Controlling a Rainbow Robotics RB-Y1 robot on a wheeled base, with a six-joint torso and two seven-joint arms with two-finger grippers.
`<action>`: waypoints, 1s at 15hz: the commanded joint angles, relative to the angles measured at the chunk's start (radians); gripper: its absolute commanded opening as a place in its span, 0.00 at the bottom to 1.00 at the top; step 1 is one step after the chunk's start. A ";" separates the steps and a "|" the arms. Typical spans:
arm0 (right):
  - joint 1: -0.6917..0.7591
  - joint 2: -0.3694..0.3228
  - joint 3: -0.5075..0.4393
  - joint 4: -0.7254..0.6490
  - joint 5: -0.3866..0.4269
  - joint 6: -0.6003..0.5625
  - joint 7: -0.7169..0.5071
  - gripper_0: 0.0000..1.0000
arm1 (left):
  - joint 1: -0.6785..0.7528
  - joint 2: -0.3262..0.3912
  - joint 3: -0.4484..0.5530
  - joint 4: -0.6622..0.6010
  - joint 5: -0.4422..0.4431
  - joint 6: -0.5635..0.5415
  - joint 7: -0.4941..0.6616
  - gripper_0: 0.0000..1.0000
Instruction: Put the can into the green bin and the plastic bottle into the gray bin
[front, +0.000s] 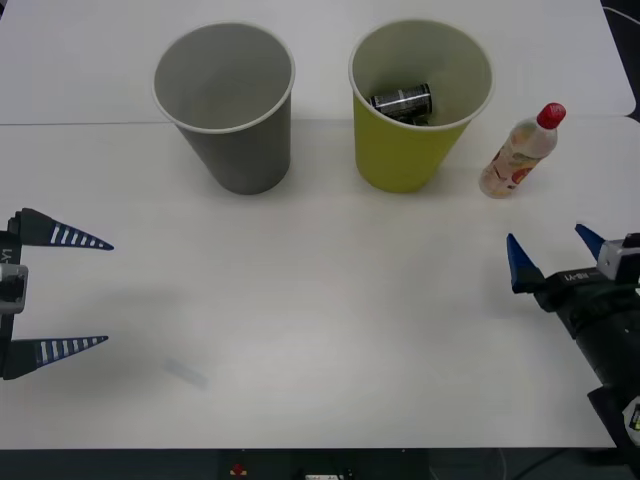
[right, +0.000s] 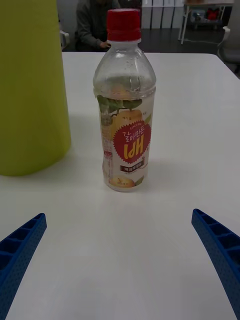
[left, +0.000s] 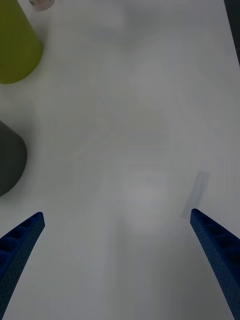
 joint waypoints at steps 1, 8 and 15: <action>-0.047 0.046 0.010 0.061 0.012 0.000 0.000 1.00 | 0.000 0.000 0.000 0.000 0.000 0.000 0.000 1.00; -0.163 0.164 0.028 0.232 0.034 0.001 0.001 1.00 | 0.000 0.000 0.000 0.000 0.000 0.000 0.000 1.00; -0.268 0.273 0.031 0.401 0.035 0.000 0.006 1.00 | 0.000 0.000 0.000 0.000 0.000 0.000 0.000 1.00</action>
